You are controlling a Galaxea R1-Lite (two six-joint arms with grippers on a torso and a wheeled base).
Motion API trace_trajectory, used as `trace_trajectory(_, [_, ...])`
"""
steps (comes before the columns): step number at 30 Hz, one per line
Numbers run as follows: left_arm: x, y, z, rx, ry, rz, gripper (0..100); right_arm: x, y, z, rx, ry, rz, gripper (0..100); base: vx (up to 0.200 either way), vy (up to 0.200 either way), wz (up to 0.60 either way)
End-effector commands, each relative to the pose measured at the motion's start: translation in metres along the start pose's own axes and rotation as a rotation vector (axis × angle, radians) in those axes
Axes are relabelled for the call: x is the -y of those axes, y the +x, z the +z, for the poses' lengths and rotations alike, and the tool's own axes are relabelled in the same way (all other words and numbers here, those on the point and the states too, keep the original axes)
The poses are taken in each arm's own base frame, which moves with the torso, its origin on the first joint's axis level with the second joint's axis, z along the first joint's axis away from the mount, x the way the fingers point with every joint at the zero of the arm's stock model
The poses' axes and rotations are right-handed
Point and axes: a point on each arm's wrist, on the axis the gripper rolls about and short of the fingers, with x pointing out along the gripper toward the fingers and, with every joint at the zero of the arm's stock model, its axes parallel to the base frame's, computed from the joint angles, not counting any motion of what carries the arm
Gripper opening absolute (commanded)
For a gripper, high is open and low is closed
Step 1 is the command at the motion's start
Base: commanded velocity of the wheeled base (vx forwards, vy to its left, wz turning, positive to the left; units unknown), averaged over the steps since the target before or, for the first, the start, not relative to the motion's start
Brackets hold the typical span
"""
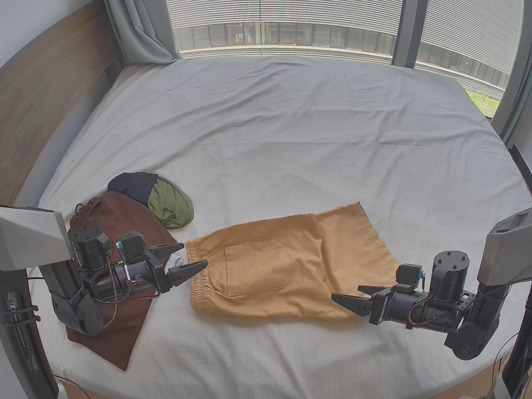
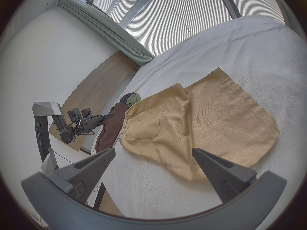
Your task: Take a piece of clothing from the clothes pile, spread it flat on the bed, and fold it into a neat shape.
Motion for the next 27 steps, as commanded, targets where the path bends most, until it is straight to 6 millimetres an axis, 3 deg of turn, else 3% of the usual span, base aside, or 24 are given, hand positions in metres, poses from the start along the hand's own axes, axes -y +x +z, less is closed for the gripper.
trace_trajectory(1, [-0.003, 0.002, -0.008, -0.021, -0.059, 0.006, 100, 0.000, 0.001, -0.001, -0.005, -0.001, 0.001, 100, 0.000, 0.000, 0.00])
trace_trajectory(15, [-0.020, 0.012, -0.047, -0.102, -0.193, 0.032, 100, -0.001, 0.002, -0.001, -0.002, -0.004, 0.003, 100, 0.000, 0.000, 0.00])
trace_trajectory(27, [-0.028, 0.018, -0.064, -0.132, -0.224, 0.042, 100, -0.001, 0.002, -0.001, -0.005, -0.004, 0.005, 100, 0.000, 0.000, 0.00])
